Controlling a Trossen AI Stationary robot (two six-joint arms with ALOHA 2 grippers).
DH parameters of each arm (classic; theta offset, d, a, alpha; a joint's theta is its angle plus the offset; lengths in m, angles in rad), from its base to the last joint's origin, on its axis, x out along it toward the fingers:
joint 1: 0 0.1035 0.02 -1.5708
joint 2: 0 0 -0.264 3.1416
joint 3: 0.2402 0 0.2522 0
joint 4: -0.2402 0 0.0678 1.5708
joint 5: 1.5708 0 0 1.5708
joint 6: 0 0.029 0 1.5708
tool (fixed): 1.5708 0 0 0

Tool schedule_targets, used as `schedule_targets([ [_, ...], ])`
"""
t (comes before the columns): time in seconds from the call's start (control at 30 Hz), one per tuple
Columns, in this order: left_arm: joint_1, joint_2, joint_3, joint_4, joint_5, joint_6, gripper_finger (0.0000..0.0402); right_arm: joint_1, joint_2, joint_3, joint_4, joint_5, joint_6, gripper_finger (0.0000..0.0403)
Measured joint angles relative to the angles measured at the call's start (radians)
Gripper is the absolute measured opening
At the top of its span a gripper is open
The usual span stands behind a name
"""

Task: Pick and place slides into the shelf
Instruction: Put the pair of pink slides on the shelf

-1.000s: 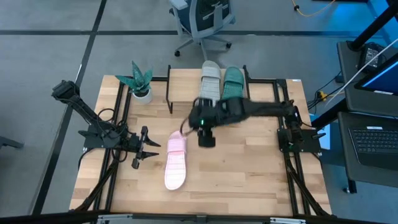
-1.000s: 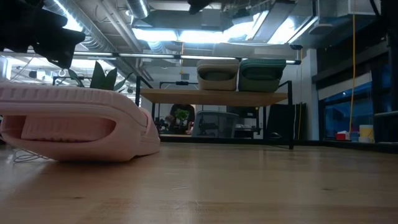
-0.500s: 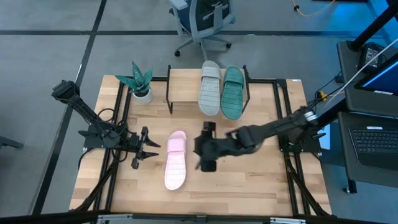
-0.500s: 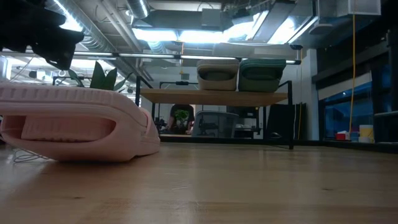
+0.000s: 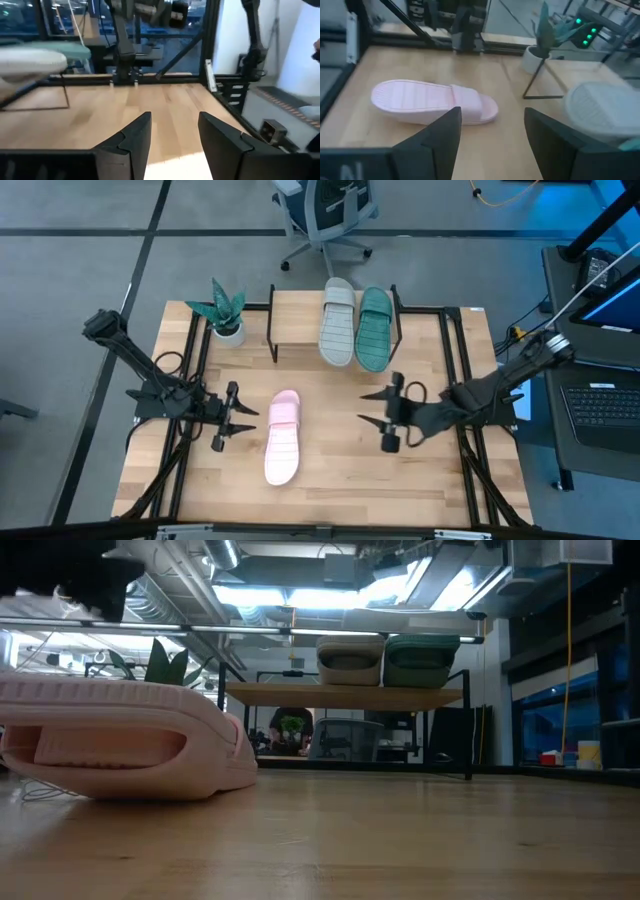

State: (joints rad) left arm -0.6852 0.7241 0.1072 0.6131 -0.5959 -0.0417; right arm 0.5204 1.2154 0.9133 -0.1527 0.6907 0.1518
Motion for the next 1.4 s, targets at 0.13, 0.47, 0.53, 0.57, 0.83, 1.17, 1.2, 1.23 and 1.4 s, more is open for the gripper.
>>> schedule_targets([
  [0.13,0.055,0.004,0.201,-0.346,-0.019,0.018,0.0157,0.015,-0.078,-0.210,0.214,-0.003,-0.009,0.0218],
  [0.47,0.201,0.229,0.648,-0.979,-0.018,-0.092,0.0157,0.014,-0.178,-0.439,0.371,-0.002,-0.020,0.0218],
  [0.53,0.233,0.288,0.726,-1.096,-0.018,-0.142,0.0157,0.014,-0.191,-0.446,0.369,-0.002,-0.031,0.0218],
  [0.57,0.248,0.319,0.762,-1.151,-0.017,-0.165,0.0157,0.014,-0.199,-0.446,0.367,-0.002,-0.041,0.0218],
  [0.83,0.302,0.520,0.947,-1.342,0.089,-0.236,0.0157,0.012,-0.238,-0.446,0.346,-0.003,-0.159,0.0218],
  [1.17,0.261,0.645,0.989,-1.432,0.162,-0.353,0.0157,-0.020,-0.380,-0.668,0.561,-0.003,-0.136,0.0218],
  [1.2,0.252,0.646,0.989,-1.443,0.161,-0.362,0.0157,-0.020,-0.396,-0.689,0.583,-0.003,-0.138,0.0218],
  [1.23,0.244,0.646,0.989,-1.448,0.154,-0.373,0.0157,-0.020,-0.408,-0.704,0.601,-0.003,-0.140,0.0218],
  [1.4,0.205,0.645,0.989,-1.444,0.145,-0.403,0.0157,-0.020,-0.431,-0.741,0.640,-0.003,-0.127,0.0218],
])
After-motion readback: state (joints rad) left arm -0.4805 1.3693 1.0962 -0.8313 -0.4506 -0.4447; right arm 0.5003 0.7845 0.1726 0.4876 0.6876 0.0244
